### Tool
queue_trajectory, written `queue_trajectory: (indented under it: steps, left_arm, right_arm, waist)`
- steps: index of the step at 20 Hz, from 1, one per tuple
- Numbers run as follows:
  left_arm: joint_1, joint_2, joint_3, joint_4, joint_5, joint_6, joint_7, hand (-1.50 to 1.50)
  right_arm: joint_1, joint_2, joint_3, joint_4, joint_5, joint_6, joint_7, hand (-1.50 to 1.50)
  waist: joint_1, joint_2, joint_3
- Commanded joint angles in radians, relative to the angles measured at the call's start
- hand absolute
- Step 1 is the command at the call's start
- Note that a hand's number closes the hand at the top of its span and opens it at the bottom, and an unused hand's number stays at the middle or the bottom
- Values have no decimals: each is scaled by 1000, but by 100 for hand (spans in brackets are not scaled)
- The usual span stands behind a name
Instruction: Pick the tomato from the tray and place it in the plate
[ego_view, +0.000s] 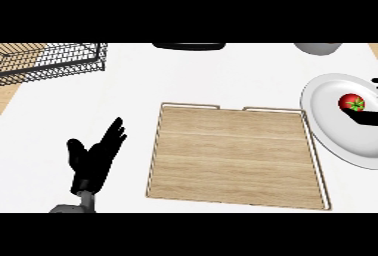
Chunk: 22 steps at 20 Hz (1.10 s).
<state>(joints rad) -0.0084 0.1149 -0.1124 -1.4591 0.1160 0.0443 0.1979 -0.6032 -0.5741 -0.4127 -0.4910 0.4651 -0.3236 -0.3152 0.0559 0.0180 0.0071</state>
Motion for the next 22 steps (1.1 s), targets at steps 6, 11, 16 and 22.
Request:
queue_trajectory:
  steps: [6, 11, 16, 22]
  left_arm:
    - [5, -17, -14, 53, -24, 7, -14, 0]
    - [50, -13, -15, 32, -21, -4, -33, 0]
    - [-16, -45, -1, 45, -20, 42, 29, 0]
    - [27, -48, -13, 25, -41, 49, 11, 0]
  right_arm:
    - [-88, 22, -127, 152, -140, 101, -272, -150]
    - [-89, -35, -245, 195, -253, 163, -359, -150]
    - [-43, -115, -278, 271, -300, 356, -366, -150]
    - [55, -231, -270, 296, -314, 648, -403, -150]
  waist:
    - [-2, 8, 1]
    - [-3, 5, 0]
    - [-27, -1, -2]
    - [-40, -6, -2]
